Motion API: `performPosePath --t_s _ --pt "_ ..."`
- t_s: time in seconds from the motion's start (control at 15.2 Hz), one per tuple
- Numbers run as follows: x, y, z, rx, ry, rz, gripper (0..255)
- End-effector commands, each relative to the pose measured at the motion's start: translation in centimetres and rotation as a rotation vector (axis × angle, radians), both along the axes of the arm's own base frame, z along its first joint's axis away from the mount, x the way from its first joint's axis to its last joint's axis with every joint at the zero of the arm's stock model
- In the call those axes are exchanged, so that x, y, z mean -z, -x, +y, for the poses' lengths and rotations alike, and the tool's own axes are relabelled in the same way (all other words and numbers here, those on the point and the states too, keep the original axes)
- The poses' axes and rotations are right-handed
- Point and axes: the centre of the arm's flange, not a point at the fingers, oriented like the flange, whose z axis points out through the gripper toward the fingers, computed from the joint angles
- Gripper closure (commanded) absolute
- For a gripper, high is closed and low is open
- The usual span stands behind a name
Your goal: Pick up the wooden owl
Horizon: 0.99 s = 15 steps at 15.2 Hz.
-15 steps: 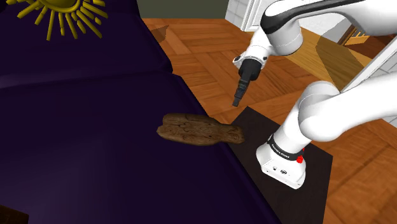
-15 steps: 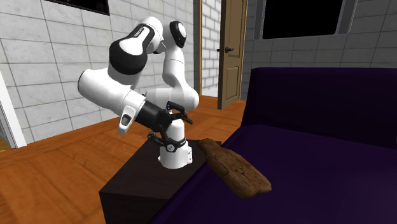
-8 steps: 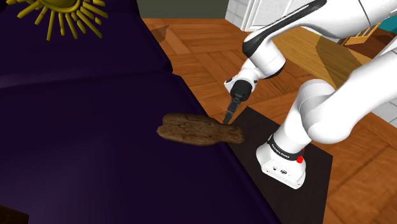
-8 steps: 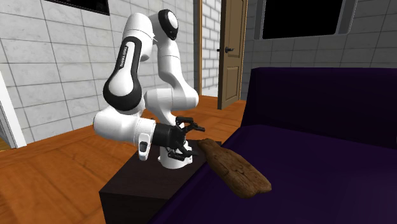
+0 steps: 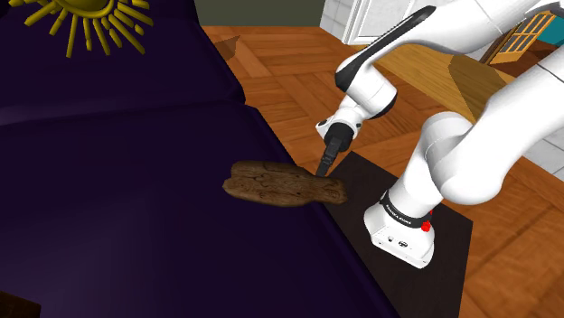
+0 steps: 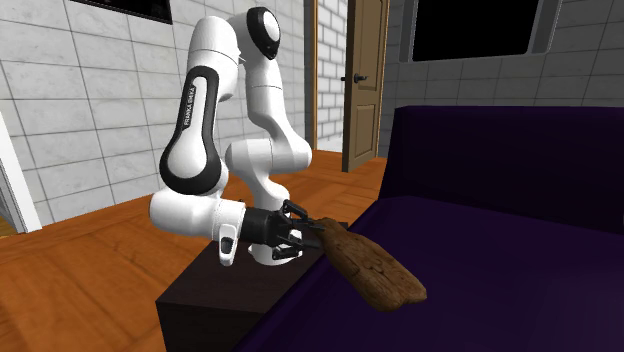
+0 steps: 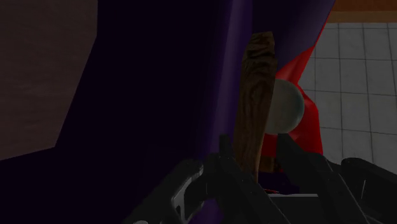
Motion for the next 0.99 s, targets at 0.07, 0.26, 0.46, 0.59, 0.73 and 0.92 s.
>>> performPosePath --t_s 0.07,0.26,0.46,0.59,0.73,0.92 --pt "0.0 0.0 0.0 -0.001 -0.001 0.000 255" --pt "0.0 0.0 0.0 -0.001 -0.001 0.000 255" --pt "0.0 0.0 0.1 -0.001 -0.001 0.000 255" --pt "-1.0 0.0 0.1 -0.001 -0.001 0.000 255" --pt "-2.1 0.0 0.1 -0.001 -0.001 0.000 255" --pt "-3.7 0.0 0.1 -0.001 -0.001 0.000 255"
